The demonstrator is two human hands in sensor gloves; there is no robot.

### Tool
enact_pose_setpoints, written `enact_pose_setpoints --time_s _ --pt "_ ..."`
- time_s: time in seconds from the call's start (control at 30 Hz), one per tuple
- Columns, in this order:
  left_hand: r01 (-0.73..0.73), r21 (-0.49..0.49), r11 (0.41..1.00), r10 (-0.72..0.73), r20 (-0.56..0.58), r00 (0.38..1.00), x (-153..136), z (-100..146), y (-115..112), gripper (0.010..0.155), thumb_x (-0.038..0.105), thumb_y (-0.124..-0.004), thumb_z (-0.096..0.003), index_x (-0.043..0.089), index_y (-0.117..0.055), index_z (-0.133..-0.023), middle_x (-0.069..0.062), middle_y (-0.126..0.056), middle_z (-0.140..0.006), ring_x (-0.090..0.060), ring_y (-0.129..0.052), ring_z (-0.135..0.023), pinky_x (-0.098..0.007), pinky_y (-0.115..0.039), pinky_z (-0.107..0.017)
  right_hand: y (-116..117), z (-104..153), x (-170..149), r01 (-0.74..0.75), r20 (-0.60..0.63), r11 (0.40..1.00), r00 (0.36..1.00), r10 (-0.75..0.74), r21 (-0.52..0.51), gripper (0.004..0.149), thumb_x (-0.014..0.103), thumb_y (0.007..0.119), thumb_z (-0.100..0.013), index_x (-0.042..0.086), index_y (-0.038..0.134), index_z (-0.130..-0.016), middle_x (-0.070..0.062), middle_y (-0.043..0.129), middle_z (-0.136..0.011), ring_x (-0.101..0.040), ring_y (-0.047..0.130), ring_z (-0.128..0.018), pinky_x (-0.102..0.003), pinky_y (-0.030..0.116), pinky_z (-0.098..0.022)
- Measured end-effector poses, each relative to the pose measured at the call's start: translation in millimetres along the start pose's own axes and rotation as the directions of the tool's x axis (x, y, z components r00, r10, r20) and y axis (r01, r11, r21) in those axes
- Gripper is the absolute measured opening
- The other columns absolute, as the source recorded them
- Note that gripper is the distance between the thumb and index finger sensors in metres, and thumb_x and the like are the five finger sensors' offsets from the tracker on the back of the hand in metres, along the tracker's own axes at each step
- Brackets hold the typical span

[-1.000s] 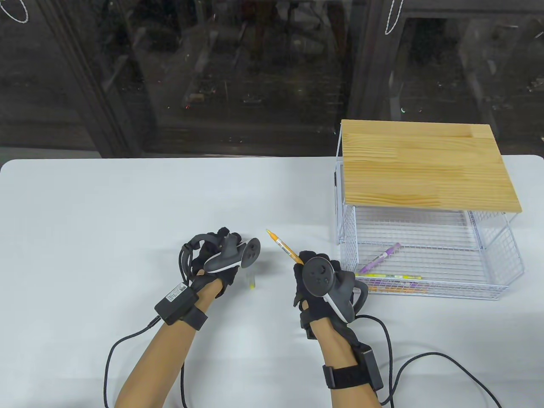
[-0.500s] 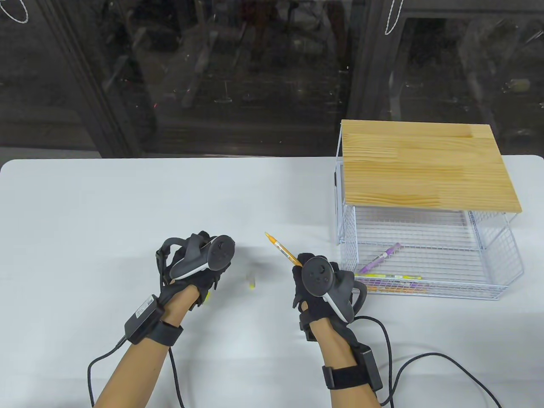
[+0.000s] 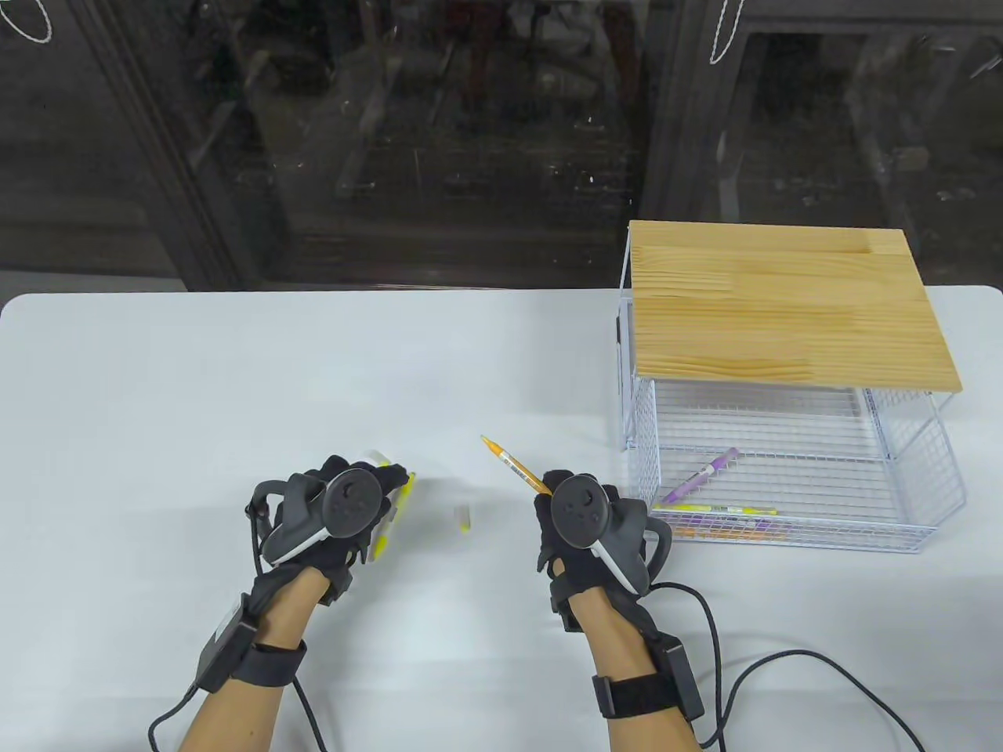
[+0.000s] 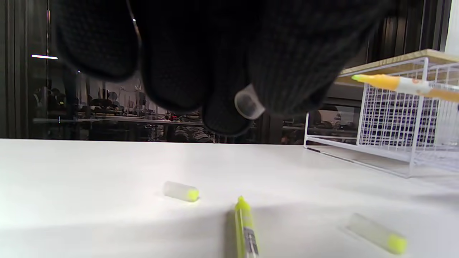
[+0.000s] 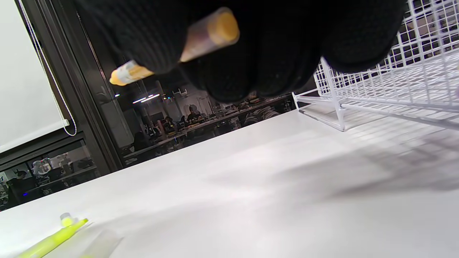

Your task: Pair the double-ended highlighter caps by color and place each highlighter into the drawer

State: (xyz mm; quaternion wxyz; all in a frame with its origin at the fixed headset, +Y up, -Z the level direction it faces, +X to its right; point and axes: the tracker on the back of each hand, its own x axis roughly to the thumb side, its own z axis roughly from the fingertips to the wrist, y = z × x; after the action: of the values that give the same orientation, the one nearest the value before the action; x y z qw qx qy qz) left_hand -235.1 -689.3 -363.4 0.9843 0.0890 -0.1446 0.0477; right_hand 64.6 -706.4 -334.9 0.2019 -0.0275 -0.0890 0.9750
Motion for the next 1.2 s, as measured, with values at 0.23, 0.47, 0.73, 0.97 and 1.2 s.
enact_pose_setpoints --time_s 0.23,0.47,0.73,0.97,1.2 --pt "-0.035 0.085 0.996 0.032 0.037 0.999 -8 12 6 0.049 0.043 -0.097 -0.0255 0.038 -0.093 -0.074 0.011 -0.11 -0.063 -0.02 -0.105 -0.058 -0.051 -0.089 -0.047 1 1 1 0.005 0.012 1.0 1.0 -0.006 0.006 0.046 0.038 0.08 -0.045 0.02 0.083 -0.087 -0.008 0.091 -0.075 -0.035 0.089 -0.063 -0.054 0.075 -0.049" --pt "-0.144 0.165 0.976 0.144 0.009 0.989 -23 21 16 0.039 0.044 -0.096 -0.0275 0.04 -0.092 -0.066 0.008 -0.108 -0.058 -0.021 -0.103 -0.056 -0.052 -0.088 -0.047 4 1 6 0.02 0.035 1.0 0.999 -0.02 0.016 0.045 0.038 0.08 -0.045 0.021 0.083 -0.087 -0.007 0.091 -0.076 -0.034 0.09 -0.064 -0.054 0.076 -0.05" --pt "-0.376 0.162 0.912 0.392 -0.079 0.917 -39 22 12 0.036 0.038 -0.091 -0.0328 0.036 -0.089 -0.069 0.006 -0.109 -0.068 -0.024 -0.104 -0.058 -0.052 -0.088 -0.046 5 5 14 0.022 0.08 0.999 0.996 -0.024 0.032 0.044 0.038 0.081 -0.044 0.026 0.084 -0.087 -0.006 0.091 -0.078 -0.034 0.089 -0.066 -0.054 0.075 -0.051" --pt "-0.611 0.147 0.778 0.628 -0.126 0.768 -52 20 -4 0.041 0.031 -0.084 -0.0374 0.034 -0.087 -0.079 0.001 -0.106 -0.075 -0.027 -0.102 -0.059 -0.054 -0.087 -0.045 5 9 24 0.008 0.168 1.0 0.986 -0.01 0.014 0.043 0.038 0.084 -0.043 0.034 0.086 -0.086 -0.004 0.091 -0.082 -0.034 0.089 -0.07 -0.054 0.075 -0.053" --pt "-0.703 0.132 0.699 0.715 -0.153 0.682 -50 20 -11 0.043 0.03 -0.083 -0.0382 0.034 -0.088 -0.081 0.001 -0.106 -0.076 -0.026 -0.102 -0.058 -0.054 -0.087 -0.044 2 15 36 0.005 0.244 0.999 0.97 0.006 -0.043 0.043 0.039 0.085 -0.042 0.036 0.086 -0.085 -0.002 0.091 -0.082 -0.033 0.089 -0.071 -0.053 0.076 -0.053"
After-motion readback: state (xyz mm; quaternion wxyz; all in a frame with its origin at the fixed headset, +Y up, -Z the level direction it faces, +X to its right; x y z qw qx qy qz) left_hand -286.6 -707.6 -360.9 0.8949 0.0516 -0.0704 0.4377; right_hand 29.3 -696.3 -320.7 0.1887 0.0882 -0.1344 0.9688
